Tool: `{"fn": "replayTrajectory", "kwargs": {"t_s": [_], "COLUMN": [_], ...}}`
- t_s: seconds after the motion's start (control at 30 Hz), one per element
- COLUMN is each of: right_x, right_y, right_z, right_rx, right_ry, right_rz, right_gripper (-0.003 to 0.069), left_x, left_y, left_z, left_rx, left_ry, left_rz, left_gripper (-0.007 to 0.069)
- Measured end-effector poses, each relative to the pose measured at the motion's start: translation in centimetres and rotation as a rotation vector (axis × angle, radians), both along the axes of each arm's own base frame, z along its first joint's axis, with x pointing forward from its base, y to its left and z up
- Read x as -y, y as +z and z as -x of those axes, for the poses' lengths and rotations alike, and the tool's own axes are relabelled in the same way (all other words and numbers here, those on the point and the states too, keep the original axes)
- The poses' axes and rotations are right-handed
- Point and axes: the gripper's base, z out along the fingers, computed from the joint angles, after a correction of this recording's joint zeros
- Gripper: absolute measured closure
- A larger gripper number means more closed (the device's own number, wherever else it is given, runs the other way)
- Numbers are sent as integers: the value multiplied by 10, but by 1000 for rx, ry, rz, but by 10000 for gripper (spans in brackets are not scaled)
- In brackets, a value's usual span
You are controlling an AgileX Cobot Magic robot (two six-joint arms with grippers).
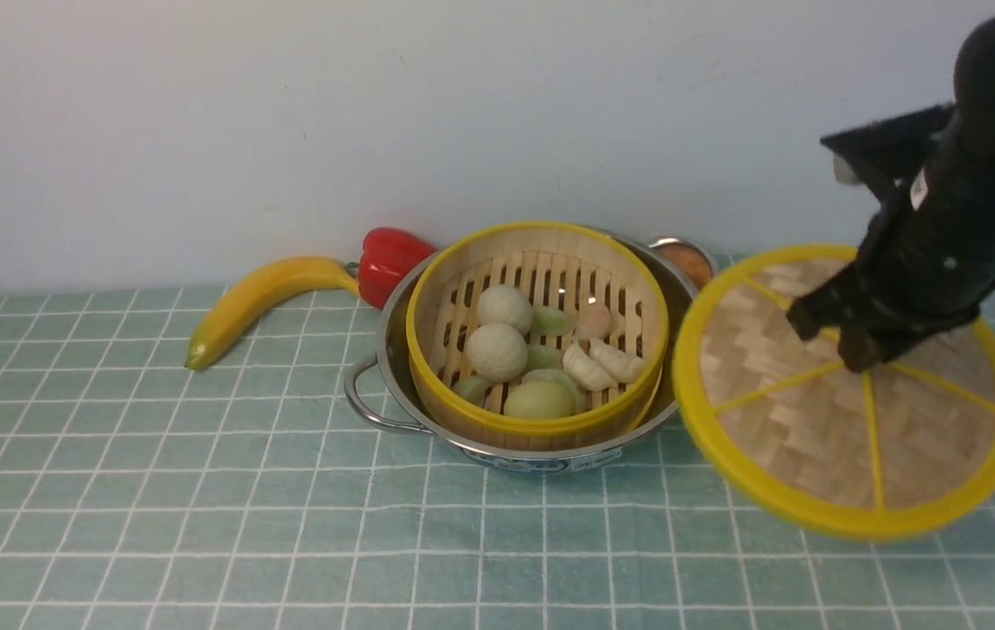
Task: Place the steamer in the pot on the blue tablecloth, and put the lid on the steamer.
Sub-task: 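Move the gripper down to the bamboo steamer lid and grasp its center knob, then place the bamboo steamer lid onto the steamer basket in the pot with the right gripper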
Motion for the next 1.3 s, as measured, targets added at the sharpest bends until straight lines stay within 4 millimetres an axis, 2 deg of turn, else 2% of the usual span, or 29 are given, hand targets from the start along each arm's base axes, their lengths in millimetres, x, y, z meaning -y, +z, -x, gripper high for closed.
{"fn": "replayTrajectory", "kwargs": {"t_s": [0.1, 0.13, 0.17, 0.23, 0.33, 0.47, 0.67, 1.0, 1.3], "right_x": [-23, -25, -39, -52, -84, -108, -126, -135, -143], "right_y": [9, 9, 12, 7, 1, -5, -15, -35, -45], "right_z": [-22, -23, -36, -45, -66, -78, -85, -90, -97], "right_rx": [39, 41, 66, 70, 102, 126, 120, 87, 87], "right_ry": [26, 29, 50, 69, 115, 147, 166, 204, 233], "right_rz": [-62, -65, -83, -91, -114, -134, -175, -159, -166], "right_gripper": [514, 514, 514, 514, 514, 514, 514, 514, 514], "left_x": [0, 0, 0, 0, 0, 0, 0, 0, 0], "left_y": [0, 0, 0, 0, 0, 0, 0, 0, 0], "left_z": [0, 0, 0, 0, 0, 0, 0, 0, 0], "left_rx": [0, 0, 0, 0, 0, 1, 2, 2, 2], "left_ry": [0, 0, 0, 0, 0, -1, -1, -1, -1], "left_rz": [0, 0, 0, 0, 0, -5, -8, -9, -9], "left_gripper": [636, 636, 636, 636, 636, 636, 636, 633, 633]}}
